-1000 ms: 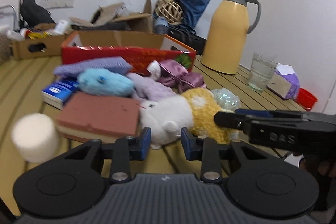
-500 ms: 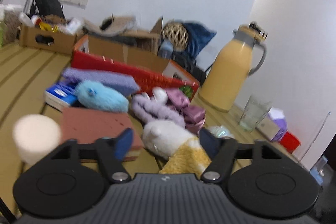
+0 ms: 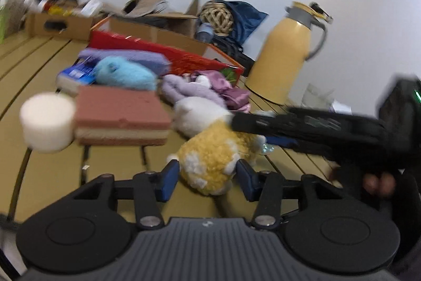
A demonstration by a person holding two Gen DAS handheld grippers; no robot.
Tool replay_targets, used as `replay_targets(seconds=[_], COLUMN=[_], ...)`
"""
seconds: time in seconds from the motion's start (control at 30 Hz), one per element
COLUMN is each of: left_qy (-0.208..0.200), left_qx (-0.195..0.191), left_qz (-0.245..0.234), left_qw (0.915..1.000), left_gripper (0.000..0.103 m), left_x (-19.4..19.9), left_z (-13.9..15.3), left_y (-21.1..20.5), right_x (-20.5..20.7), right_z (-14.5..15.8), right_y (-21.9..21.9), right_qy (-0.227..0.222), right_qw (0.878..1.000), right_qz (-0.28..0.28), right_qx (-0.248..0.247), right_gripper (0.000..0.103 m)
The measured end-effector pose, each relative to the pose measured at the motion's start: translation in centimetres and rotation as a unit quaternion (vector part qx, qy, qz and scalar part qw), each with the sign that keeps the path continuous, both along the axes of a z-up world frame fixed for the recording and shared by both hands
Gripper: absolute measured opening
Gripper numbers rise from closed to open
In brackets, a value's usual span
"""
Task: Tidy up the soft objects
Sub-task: 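Grasp the sheep plush with both grippers and lift it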
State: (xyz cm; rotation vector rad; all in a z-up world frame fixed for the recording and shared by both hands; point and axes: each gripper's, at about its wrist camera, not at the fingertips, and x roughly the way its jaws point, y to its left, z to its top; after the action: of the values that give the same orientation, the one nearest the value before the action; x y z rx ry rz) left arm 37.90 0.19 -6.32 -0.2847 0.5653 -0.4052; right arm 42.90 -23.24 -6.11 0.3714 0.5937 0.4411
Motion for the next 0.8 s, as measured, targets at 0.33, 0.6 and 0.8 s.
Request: replay_targets(seconds=[0.33, 0.6, 0.8], left_qy=[0.023, 0.055, 0.019], left_qx=[-0.054, -0.095, -0.137], left_qz=[0.020, 0.037, 0.034], left_qw=[0.9981, 0.9933, 0.9899], left_gripper=[0.065, 0.050, 0.050], left_x=[0.4, 2.4, 1.6], left_z=[0.3, -0.3, 2.9], left_y=[1.2, 1.9, 2.8], right_x=[-3.4, 0.9, -1.0], right_z=[-0.6, -1.3, 1.5], right_y=[-0.1, 0.3, 0.4], right_qy=[-0.010, 0.018, -0.043], right_qw=[0.999, 0.999, 0.998], right_qz=[-0.035, 0.005, 0.007], right_qx=[0.005, 0.051, 0.055], right_gripper=[0.047, 0.046, 0.041])
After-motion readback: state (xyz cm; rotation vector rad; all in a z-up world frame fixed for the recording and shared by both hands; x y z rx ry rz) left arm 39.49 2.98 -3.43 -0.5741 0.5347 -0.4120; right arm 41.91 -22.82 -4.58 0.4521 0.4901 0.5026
